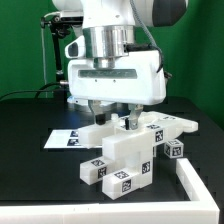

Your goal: Assemble chair

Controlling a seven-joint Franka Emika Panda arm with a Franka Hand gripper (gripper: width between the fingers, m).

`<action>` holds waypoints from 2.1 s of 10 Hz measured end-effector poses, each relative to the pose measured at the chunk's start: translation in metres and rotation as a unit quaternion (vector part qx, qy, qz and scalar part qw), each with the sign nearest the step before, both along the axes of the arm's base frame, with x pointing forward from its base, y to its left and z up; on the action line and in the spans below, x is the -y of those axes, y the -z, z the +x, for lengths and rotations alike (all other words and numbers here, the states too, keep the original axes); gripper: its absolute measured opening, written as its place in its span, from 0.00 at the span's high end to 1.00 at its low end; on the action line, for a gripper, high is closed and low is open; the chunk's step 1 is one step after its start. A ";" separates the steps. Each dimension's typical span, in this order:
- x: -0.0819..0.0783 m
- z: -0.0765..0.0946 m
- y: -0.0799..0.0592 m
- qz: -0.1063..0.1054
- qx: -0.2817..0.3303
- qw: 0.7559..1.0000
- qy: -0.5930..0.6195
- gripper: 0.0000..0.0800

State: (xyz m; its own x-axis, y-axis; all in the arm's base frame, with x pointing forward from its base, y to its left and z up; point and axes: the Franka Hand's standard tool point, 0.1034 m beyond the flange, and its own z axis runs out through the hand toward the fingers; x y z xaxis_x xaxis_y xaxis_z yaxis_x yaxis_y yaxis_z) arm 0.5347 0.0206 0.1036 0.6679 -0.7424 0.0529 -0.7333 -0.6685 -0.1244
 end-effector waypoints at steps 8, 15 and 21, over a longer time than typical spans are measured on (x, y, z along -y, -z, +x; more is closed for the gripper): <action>-0.010 0.004 -0.045 0.006 0.007 0.996 -0.093 0.19; 0.007 -0.004 -0.034 -0.036 0.014 0.871 -0.490 0.19; 0.015 -0.019 -0.021 -0.082 0.023 0.722 -0.687 0.19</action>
Offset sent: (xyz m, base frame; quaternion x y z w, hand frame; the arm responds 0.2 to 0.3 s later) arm -0.0197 0.0030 0.0409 -0.0388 0.0029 -0.1706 0.9846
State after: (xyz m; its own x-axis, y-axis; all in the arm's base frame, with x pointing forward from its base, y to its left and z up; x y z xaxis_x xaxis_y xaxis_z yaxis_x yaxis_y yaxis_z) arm 0.5159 0.0052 0.1244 0.7620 0.6380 0.1109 0.6384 -0.7688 0.0360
